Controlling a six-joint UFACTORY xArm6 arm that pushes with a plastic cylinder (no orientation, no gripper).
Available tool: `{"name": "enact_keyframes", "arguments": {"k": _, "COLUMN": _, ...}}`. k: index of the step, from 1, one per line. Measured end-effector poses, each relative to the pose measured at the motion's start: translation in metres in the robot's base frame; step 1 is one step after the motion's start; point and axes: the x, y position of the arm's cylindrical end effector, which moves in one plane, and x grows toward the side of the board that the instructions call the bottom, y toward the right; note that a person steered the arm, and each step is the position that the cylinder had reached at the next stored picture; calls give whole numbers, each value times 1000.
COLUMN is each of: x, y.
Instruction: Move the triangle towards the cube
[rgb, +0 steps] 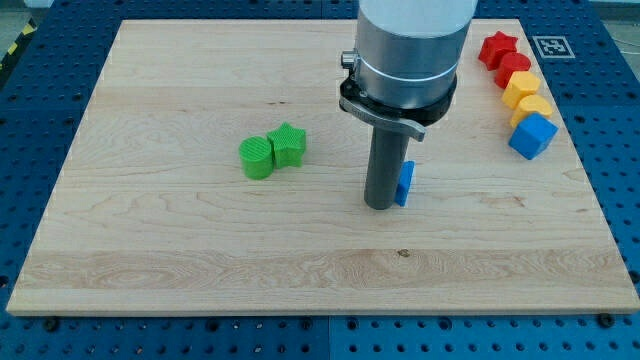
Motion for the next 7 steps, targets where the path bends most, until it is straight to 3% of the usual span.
{"name": "enact_keyframes", "arguments": {"k": 5, "x": -40, "y": 24}}
{"name": "enact_keyframes", "arguments": {"k": 7, "x": -40, "y": 67}}
